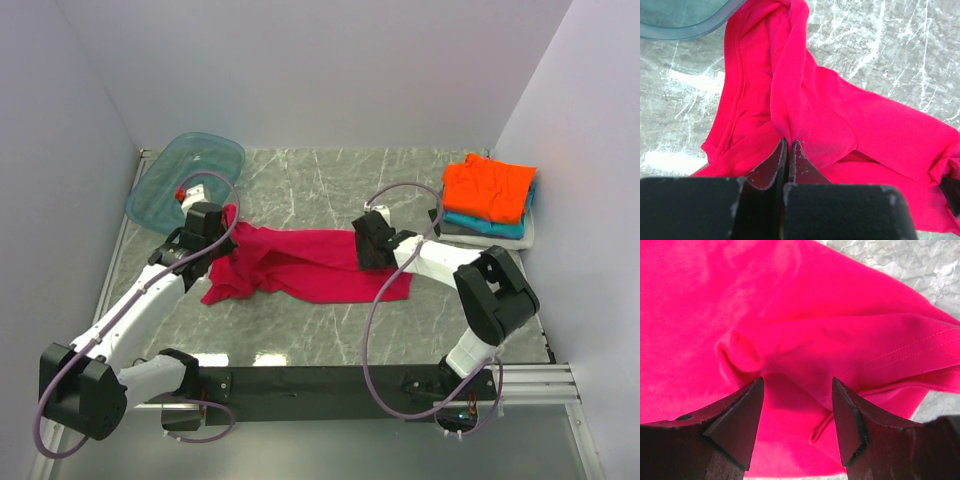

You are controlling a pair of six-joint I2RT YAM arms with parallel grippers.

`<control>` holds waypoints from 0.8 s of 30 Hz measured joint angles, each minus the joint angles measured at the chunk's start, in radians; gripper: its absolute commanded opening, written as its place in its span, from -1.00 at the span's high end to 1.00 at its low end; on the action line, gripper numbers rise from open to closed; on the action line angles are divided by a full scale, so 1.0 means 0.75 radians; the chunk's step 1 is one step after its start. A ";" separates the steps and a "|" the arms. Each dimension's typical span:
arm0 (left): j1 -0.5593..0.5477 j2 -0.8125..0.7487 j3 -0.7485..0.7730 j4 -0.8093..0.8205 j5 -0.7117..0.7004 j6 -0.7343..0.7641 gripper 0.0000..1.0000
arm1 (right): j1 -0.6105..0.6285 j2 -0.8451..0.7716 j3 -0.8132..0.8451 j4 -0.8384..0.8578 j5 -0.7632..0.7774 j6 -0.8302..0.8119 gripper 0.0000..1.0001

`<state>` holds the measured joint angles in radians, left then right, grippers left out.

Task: Fold and stack the t-shirts
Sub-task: Flatten the tshirt out

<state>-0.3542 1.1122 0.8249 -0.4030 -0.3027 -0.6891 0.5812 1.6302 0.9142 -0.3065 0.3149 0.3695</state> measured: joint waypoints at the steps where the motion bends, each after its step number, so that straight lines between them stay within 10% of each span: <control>1: 0.003 -0.010 0.001 -0.006 0.002 0.002 0.99 | -0.006 0.015 0.005 0.002 0.008 0.000 -0.24; 5: 0.013 -0.030 0.001 -0.020 0.008 0.016 0.99 | -0.013 0.070 0.034 0.001 0.027 0.000 -0.02; 9: 0.017 -0.034 0.001 -0.044 0.011 0.021 0.99 | -0.023 0.096 0.068 -0.014 0.048 0.005 0.99; 24: 0.106 -0.085 0.155 -0.099 0.036 0.062 0.99 | -0.051 -0.307 0.088 -0.182 0.254 -0.016 1.00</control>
<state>-0.2745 1.0481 0.9413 -0.4770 -0.2756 -0.6430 0.5430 1.4002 0.9802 -0.4431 0.5056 0.3573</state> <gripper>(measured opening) 0.023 0.010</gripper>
